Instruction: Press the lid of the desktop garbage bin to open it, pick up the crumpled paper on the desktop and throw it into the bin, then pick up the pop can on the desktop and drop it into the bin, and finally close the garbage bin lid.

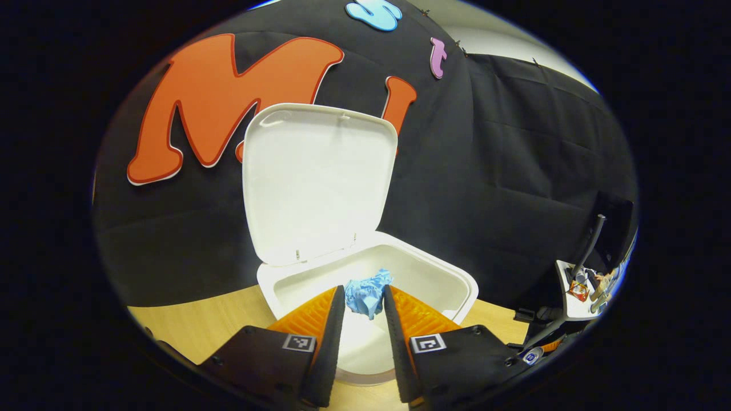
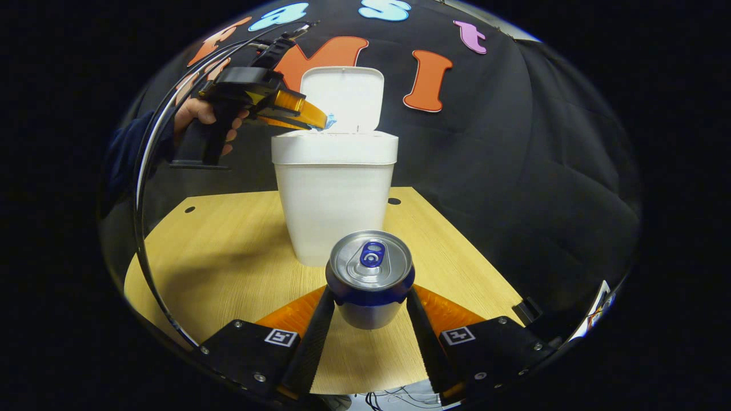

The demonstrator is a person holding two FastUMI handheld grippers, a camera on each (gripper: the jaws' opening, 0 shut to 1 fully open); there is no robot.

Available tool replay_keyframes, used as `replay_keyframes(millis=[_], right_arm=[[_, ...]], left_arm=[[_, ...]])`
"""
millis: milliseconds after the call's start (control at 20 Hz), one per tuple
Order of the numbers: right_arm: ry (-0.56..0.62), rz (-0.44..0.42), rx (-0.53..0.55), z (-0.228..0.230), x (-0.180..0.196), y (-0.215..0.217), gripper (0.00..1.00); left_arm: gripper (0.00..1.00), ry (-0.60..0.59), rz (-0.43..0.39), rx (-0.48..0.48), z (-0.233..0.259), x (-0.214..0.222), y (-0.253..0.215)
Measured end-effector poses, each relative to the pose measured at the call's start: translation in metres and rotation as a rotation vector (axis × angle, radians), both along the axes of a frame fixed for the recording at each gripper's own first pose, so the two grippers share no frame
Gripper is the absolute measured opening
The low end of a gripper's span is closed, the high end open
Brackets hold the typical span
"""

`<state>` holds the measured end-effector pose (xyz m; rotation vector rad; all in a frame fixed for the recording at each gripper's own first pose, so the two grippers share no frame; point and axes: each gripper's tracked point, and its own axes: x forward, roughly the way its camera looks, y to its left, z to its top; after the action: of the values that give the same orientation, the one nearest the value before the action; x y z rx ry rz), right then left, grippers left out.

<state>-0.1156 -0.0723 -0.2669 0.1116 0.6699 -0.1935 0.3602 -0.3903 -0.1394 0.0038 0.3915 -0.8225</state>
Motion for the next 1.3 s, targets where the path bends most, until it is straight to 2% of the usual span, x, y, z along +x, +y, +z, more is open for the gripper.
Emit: replay_keyframes(millis=[50, 100, 150, 200, 250, 500, 650, 900, 1150, 1300], right_arm=[[-0.001, -0.004, -0.002, 0.001, -0.002, -0.002, 0.77], [-0.006, -0.01, -0.004, 0.002, -0.003, -0.006, 0.77], [-0.009, -0.015, -0.004, 0.003, -0.002, -0.008, 0.77], [-0.018, -0.017, -0.004, 0.006, -0.001, -0.01, 0.77], [-0.025, -0.019, -0.009, 0.009, 0.001, -0.013, 0.77], [-0.059, 0.0, -0.052, 0.029, 0.016, -0.025, 0.77], [-0.087, 0.012, -0.064, 0.046, 0.033, -0.032, 0.77], [-0.135, 0.044, -0.104, 0.079, 0.065, -0.045, 0.77], [-0.174, 0.085, -0.147, 0.115, 0.104, -0.054, 0.77], [-0.211, 0.121, -0.157, 0.134, 0.132, -0.054, 0.77]], left_arm=[[0.51, -0.006, -0.004, 0.004, 0.001, -0.003, 0.001], [0.5, -0.016, -0.005, 0.005, 0.005, -0.004, 0.002], [0.58, -0.026, -0.004, 0.009, 0.007, -0.003, 0.003], [0.73, -0.035, -0.002, 0.008, 0.01, -0.002, 0.004], [0.79, -0.041, -0.001, 0.002, 0.014, -0.004, 0.006], [0.98, -0.103, 0.022, 0.005, 0.028, -0.017, 0.034], [0.98, -0.148, 0.052, 0.013, 0.037, -0.026, 0.063], [0.98, -0.152, 0.143, 0.002, 0.041, -0.038, 0.122], [0.98, -0.163, 0.246, 0.079, 0.022, -0.05, 0.192], [0.98, -0.142, 0.327, 0.093, 0.011, -0.06, 0.23]])
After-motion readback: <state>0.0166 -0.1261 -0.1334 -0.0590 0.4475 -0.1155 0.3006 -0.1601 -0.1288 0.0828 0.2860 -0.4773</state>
